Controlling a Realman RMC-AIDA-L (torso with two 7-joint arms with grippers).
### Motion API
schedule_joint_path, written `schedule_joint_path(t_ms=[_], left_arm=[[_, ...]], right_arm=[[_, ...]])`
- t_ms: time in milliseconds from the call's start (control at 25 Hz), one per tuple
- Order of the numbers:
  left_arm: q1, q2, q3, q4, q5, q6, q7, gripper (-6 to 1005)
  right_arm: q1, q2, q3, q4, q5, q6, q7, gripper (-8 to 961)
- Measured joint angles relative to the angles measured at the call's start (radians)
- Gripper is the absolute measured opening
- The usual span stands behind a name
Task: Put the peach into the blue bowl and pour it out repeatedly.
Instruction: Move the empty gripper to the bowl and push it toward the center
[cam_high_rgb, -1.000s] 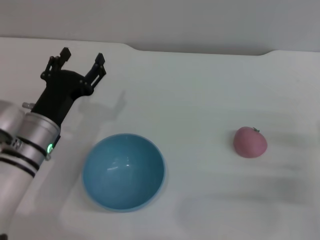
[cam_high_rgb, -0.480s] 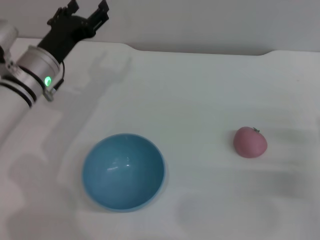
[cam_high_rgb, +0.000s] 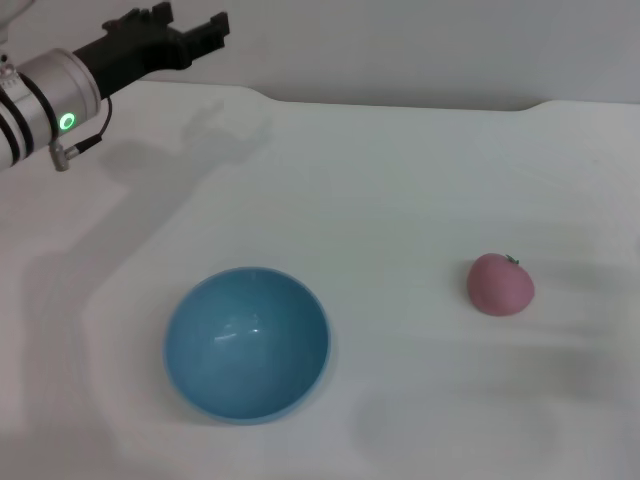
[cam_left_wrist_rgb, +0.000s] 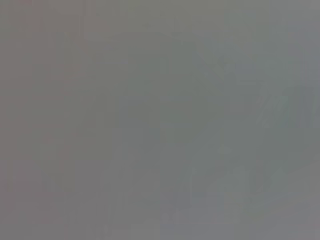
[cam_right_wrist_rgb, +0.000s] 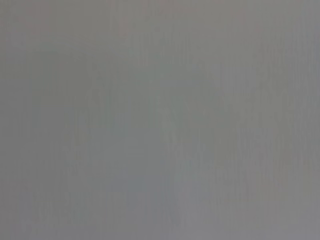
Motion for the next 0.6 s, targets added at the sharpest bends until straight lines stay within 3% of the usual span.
schedule_joint_path(t_ms=[320, 480, 600], left_arm=[[0.337, -0.002, 0.335, 0.578, 0.109, -0.121, -0.242, 835], [0.427, 0.000, 0.348, 0.745, 0.263, -0.106, -0.455, 825], [0.439, 0.002, 0.297, 0.808, 0.449, 0.002, -0.671, 820]], right_arm=[[0.002, 0.001, 0.009, 0.003, 0.000, 0.000, 0.000, 547], [0.003, 0.001, 0.011, 0.002, 0.000, 0.005, 0.000, 545], [0.003, 0.001, 0.012, 0.000, 0.000, 0.013, 0.000, 542]])
